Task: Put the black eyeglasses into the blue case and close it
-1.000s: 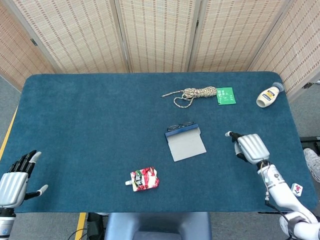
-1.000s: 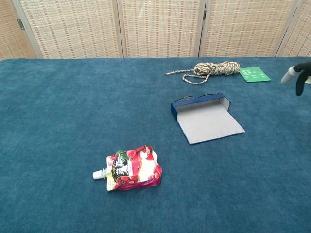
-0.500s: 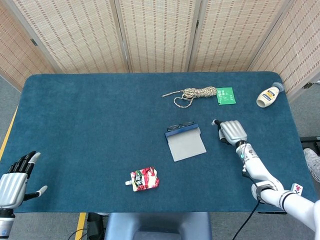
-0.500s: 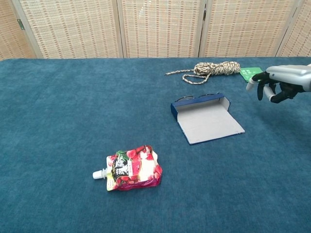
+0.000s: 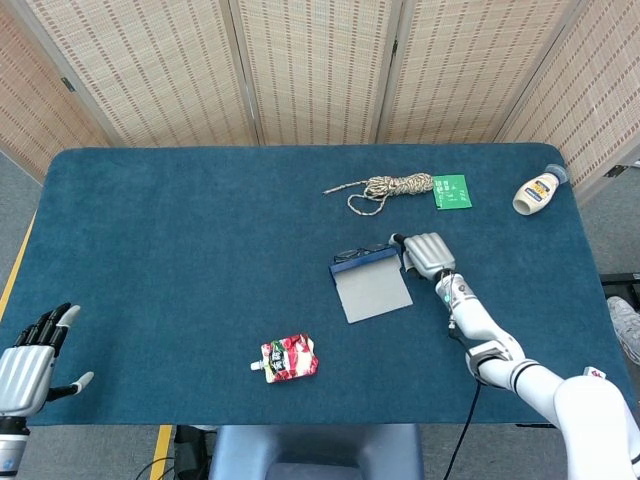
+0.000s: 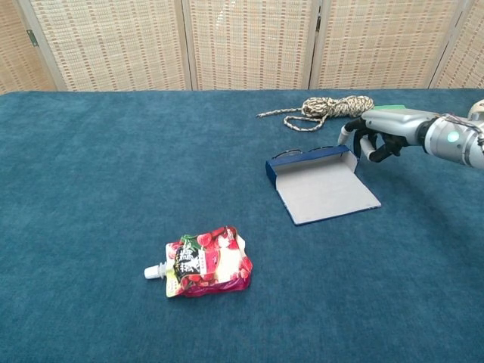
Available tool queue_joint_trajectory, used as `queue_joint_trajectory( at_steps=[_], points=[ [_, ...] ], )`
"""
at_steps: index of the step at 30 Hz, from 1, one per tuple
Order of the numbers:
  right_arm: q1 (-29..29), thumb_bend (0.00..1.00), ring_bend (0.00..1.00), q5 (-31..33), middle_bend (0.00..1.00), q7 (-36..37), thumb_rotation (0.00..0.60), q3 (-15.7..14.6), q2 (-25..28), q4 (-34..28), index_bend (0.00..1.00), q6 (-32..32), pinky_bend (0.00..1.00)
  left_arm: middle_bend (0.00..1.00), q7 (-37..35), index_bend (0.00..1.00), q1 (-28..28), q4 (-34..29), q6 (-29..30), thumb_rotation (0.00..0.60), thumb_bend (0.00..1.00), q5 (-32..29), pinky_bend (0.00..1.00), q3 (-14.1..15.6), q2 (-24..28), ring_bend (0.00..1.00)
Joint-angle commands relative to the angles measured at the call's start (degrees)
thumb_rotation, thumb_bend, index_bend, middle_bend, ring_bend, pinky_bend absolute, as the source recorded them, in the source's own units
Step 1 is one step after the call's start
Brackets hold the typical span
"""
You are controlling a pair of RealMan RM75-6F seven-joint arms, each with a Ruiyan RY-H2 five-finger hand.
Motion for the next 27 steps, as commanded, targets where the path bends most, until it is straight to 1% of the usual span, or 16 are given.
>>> queue_joint_trajectory(
  at_steps=[1,7,13,22,25,26,27],
  points=[
    [0.94,0.83,0.49,-2.16,0.41,1.92,0.6,-1.2,-1.22,1.35,0.24,1.32,0.67,0.1,0.05,0.08,0.07,-0.09,-0.1,0.6,0.19,-0.16,0.23,0.06,0.1,0.12],
    [1.83,0.83,0.49,-5.76,0.41,4.61,0.6,-3.32,-0.84,0.2,0.24,3.51,0.67,0.1,0.0,0.08,0.2,-0.69,-0.26,0.6,0.2,-0.19,0.23,0.29,0.42,0.12],
    [0.75,0.83,0.49,-8.44,0.41,3.53,0.6,-5.85,1.6,-5.08,0.24,6.91,0.67,0.1,-0.28,0.08,0.18,-0.51,-0.72,0.6,0.2,-0.31,0.23,0.48,0.23,0.12],
    [-1.47,0.82,0.49,-9.69,0.41,0.23,0.6,-8.34,5.59,-13.43,0.24,9.78,0.67,0.1,-0.72,0.08,0.04,-0.1,-1.07,0.6,0.19,-0.18,0.23,0.55,-0.19,0.12],
    [-2.38,0.79,0.49,-9.3,0.41,-1.72,0.6,-8.08,8.06,-16.5,0.24,11.57,0.67,0.1,-0.75,0.08,0.08,-0.05,-1.13,0.6,0.19,-0.31,0.23,0.57,-0.02,0.12],
    [-2.58,0.74,0.49,-8.89,0.41,-2.5,0.6,-7.75,8.85,-17.33,0.24,11.95,0.67,0.1,-0.74,0.08,0.08,-0.09,-1.15,0.6,0.19,-0.38,0.23,0.55,0.04,0.12],
    [-2.73,0.67,0.49,-8.4,0.41,-3.36,0.6,-7.34,9.66,-18.22,0.24,12.26,0.67,0.1,-0.73,0.08,0.07,-0.12,-1.18,0.6,0.19,-0.41,0.23,0.54,0.1,0.12]
  ],
)
